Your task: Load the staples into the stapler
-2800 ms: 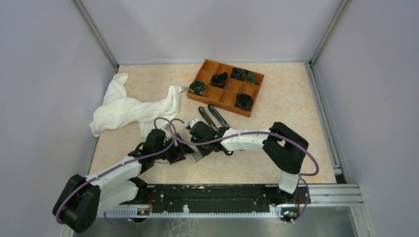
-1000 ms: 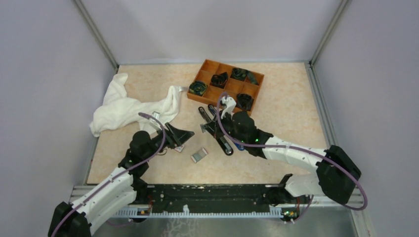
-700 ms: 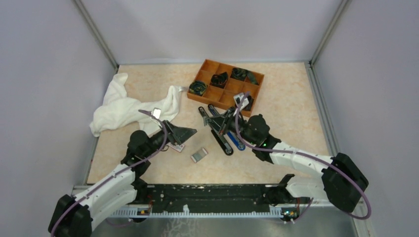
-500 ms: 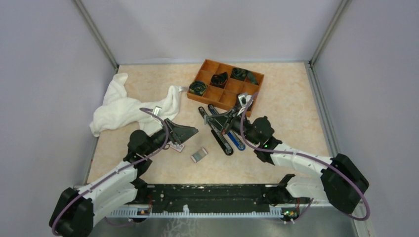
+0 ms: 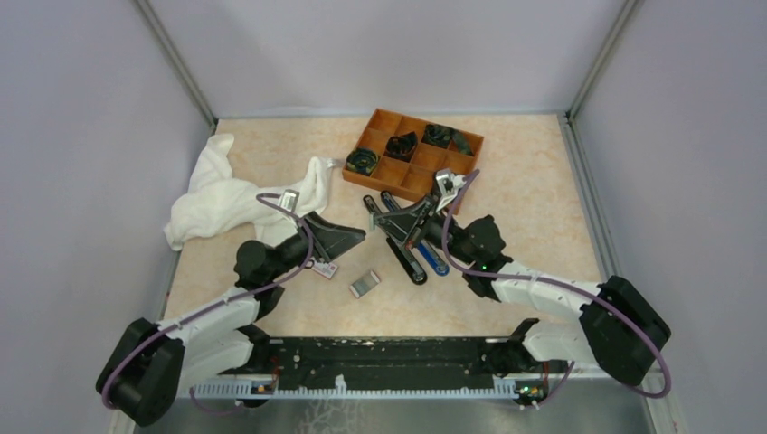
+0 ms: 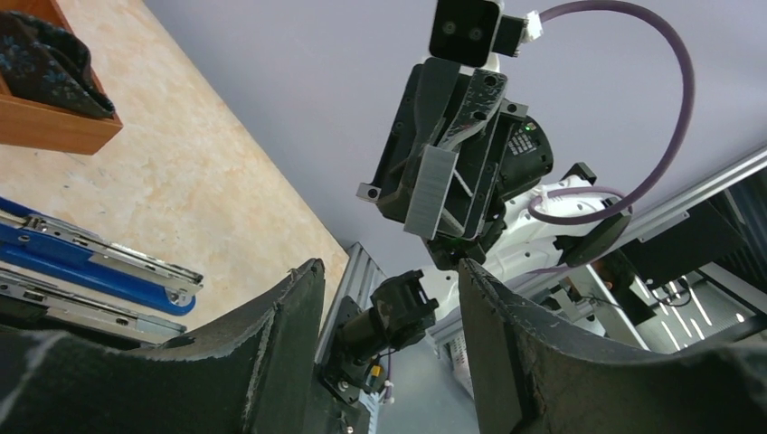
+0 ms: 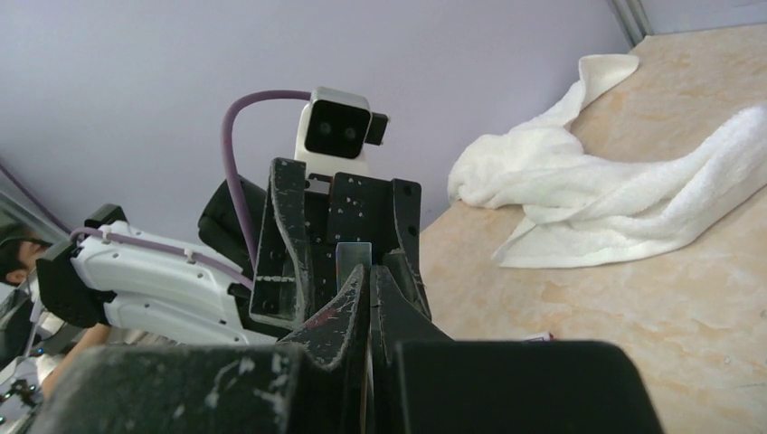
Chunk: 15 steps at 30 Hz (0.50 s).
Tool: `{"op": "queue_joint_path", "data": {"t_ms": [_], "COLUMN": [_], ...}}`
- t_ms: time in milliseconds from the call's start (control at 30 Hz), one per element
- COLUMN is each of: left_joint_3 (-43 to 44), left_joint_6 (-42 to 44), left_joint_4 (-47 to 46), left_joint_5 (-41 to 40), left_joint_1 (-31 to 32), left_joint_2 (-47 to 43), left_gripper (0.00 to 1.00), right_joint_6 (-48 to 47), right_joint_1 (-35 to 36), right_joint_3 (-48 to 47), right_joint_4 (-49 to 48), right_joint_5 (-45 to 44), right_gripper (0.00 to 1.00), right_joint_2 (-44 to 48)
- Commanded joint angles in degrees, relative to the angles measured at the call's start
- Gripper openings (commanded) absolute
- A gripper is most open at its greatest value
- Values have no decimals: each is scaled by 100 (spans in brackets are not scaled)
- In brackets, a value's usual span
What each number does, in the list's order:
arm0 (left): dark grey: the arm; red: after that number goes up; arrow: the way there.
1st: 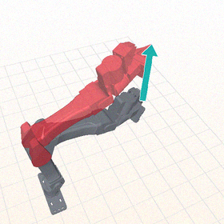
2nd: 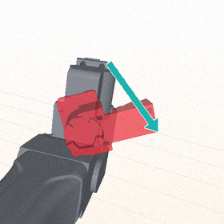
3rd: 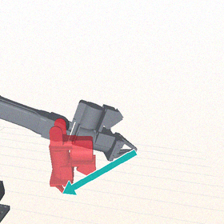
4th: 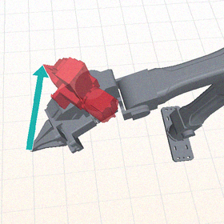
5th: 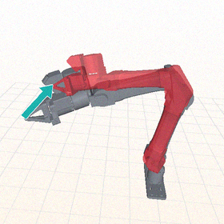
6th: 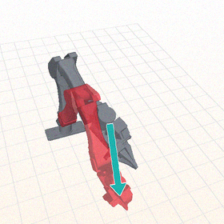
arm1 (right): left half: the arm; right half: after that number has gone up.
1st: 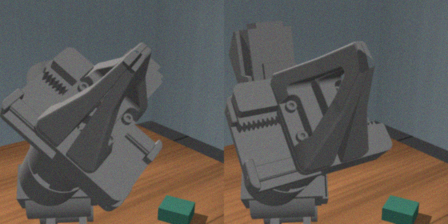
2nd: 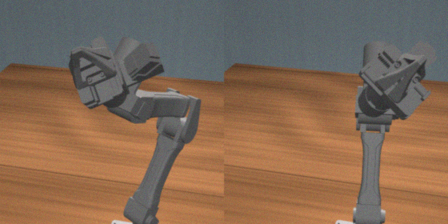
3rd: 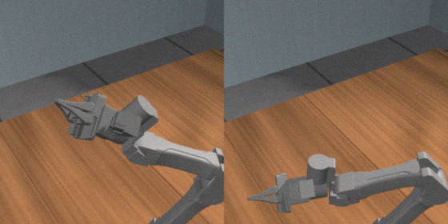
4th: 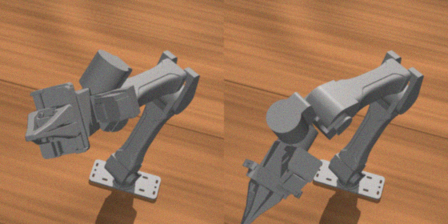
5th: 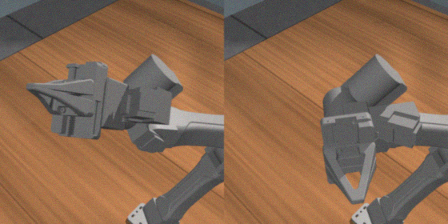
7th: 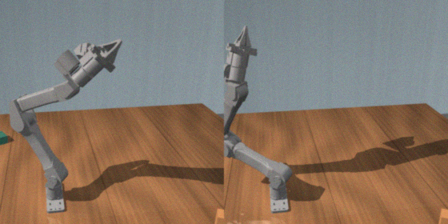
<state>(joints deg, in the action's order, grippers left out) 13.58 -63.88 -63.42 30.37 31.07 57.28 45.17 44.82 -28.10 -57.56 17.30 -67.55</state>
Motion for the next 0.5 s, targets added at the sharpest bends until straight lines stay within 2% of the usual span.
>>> {"op": "queue_joint_path", "data": {"t_ms": [0, 467], "left_joint_3": [124, 262], "left_joint_6": [-84, -74], "left_joint_4": [-539, -751], "left_joint_5": [77, 11], "left_joint_1": [57, 248], "left_joint_2": [33, 317], "left_gripper": [62, 52], "right_joint_6": [136, 302], "right_joint_1": [-17, -5], "right_joint_3": [-76, -109], "right_joint_4": [-559, -827], "right_joint_5": [265, 482], "right_gripper": [0, 0], "right_joint_2": [-101, -351]}}
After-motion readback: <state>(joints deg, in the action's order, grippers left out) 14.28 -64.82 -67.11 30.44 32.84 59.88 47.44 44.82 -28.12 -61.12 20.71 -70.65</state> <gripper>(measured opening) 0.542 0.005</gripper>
